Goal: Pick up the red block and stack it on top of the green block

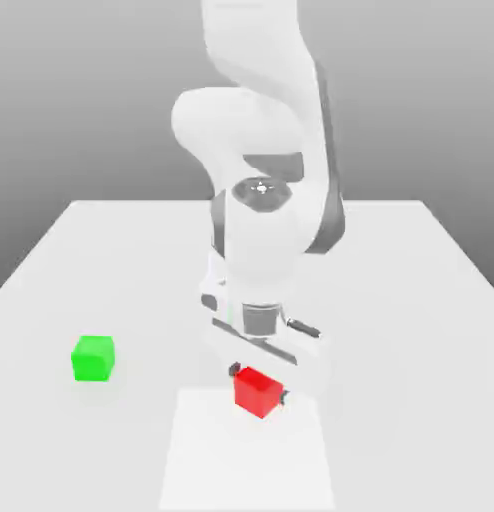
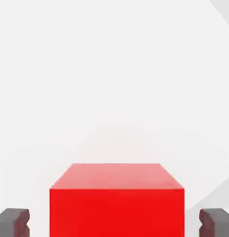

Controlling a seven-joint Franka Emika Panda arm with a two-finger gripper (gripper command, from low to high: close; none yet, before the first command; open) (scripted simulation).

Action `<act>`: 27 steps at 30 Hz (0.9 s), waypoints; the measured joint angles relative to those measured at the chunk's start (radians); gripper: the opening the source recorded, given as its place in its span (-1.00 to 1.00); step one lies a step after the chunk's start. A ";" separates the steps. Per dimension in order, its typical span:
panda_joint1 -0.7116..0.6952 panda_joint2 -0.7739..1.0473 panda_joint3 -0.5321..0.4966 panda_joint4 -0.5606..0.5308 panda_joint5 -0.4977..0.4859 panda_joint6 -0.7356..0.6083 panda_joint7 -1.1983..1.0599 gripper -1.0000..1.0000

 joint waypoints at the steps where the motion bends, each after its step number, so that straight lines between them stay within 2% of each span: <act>1: 0.000 0.000 0.000 0.000 0.000 0.001 0.000 -1.00; 5: -0.005 -0.017 0.008 -0.003 0.011 -0.014 -0.008 -1.00; 12: 0.004 -0.255 0.032 -0.037 0.137 -0.218 -0.098 -1.00; 24: -0.418 -0.393 -0.311 -0.003 -0.023 -0.383 -0.247 -1.00; 27: -0.457 -0.364 -0.360 0.005 -0.019 -0.362 -0.283 -1.00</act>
